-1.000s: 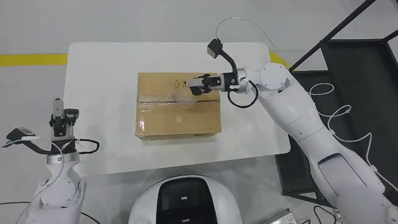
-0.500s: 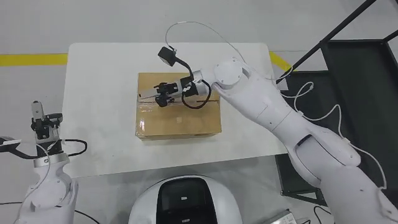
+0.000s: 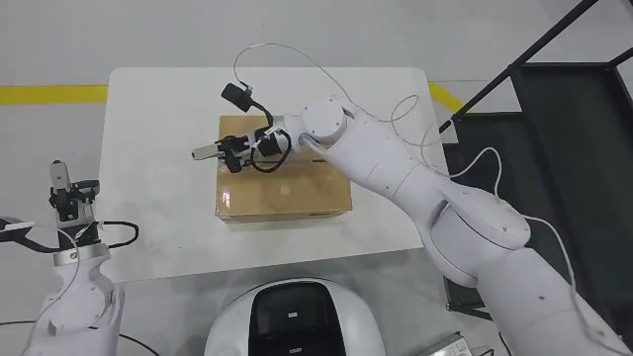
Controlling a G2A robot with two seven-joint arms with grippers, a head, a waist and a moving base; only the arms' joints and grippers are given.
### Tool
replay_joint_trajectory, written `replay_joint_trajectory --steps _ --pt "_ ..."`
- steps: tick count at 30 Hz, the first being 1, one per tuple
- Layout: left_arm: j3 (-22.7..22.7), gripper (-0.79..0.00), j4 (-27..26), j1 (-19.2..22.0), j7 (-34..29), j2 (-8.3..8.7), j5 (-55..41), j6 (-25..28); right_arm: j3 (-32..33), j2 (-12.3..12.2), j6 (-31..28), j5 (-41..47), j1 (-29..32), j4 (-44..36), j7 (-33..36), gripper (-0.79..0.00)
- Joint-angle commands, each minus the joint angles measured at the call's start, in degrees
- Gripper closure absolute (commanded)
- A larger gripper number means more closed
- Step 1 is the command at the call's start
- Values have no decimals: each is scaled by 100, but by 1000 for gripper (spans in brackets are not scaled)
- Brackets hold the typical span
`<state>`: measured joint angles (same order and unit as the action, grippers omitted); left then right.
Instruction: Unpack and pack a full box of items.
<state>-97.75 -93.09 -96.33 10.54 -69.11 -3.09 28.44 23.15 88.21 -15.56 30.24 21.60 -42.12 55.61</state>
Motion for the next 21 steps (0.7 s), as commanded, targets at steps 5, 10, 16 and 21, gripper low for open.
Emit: replay_joint_trajectory --steps 5,10,16,21 --pt "0 -785 0 0 0 0 0 0 -89 301 109 -167 -133 528 -92 -785" --pt "0 -785 0 0 0 0 0 0 -69 395 347 -400 -259 742 -54 -785" --pt "0 -785 0 0 0 0 0 0 78 341 614 -648 -295 608 -23 -785" --pt "0 -785 0 0 0 0 0 0 248 215 904 -851 -203 383 -38 -785"
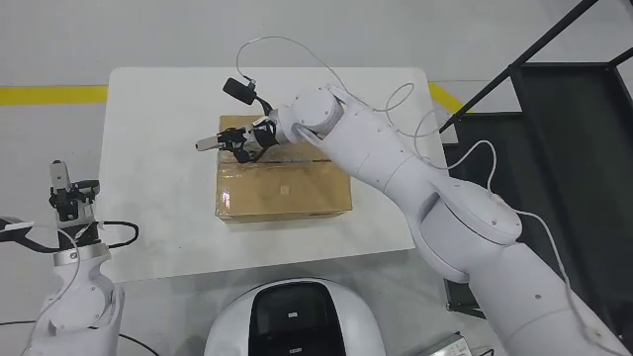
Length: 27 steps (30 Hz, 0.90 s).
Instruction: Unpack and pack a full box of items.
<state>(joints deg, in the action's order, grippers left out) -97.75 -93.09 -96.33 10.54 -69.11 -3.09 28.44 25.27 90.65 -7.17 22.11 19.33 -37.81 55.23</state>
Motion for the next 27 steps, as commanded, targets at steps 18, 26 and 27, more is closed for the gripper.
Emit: replay_joint_trajectory --steps 18,26,27 --pt "0 -785 0 0 0 0 0 0 1091 -825 925 -819 1033 -1729 -120 -785" --pt "0 -785 0 0 0 0 0 0 1861 -1251 1353 -1212 1736 -2659 -199 -785" --pt "0 -785 0 0 0 0 0 0 1963 -1298 1396 -1257 1820 -2765 -213 -785"
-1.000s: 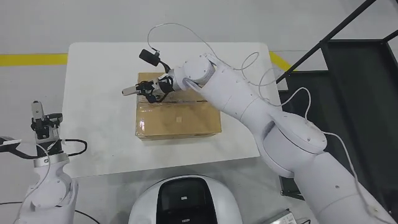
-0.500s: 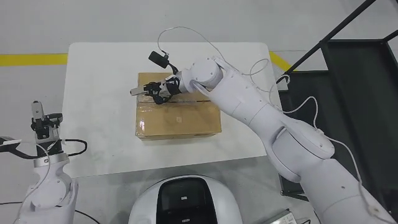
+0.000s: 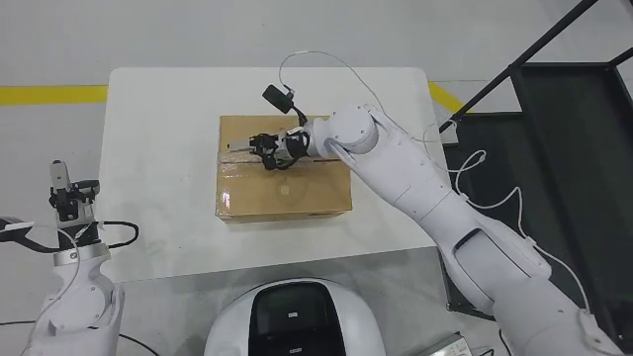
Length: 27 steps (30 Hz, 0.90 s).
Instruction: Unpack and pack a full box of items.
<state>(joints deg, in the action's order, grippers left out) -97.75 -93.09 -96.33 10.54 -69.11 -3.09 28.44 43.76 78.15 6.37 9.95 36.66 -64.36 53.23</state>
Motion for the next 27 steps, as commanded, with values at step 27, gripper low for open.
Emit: replay_joint_trajectory --steps 27 --pt "0 -785 0 0 0 0 0 0 2191 -840 1197 -1047 2153 -2456 -349 -785"
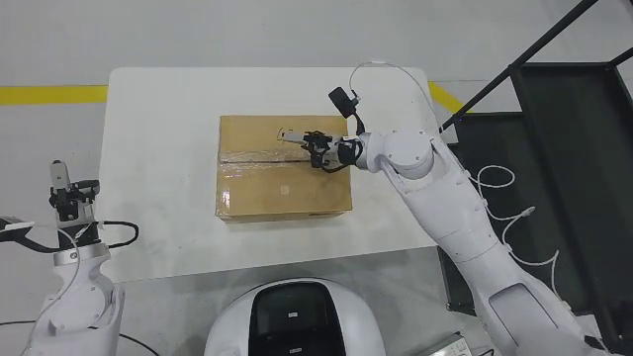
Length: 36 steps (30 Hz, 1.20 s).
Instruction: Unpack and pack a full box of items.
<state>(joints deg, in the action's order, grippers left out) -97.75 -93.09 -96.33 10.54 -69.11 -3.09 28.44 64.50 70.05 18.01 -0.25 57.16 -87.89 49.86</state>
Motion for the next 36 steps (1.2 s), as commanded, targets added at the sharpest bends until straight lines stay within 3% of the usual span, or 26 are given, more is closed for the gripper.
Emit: replay_joint_trajectory --steps 1,15,23,28,36 --pt "0 -785 0 0 0 0 0 0 220 -58 68 -53 199 -194 -20 -785" --pt "0 -785 0 0 0 0 0 0 1484 -340 388 -252 1226 -1035 -308 -785" --pt "0 -785 0 0 0 0 0 0 1805 -412 342 -350 1467 -1608 -508 -785" --pt "0 -785 0 0 0 0 0 0 1209 -378 125 -434 917 -1406 -136 -785" --pt "0 -785 0 0 0 0 0 0 -135 -118 -249 -285 -529 -111 -72 -785"
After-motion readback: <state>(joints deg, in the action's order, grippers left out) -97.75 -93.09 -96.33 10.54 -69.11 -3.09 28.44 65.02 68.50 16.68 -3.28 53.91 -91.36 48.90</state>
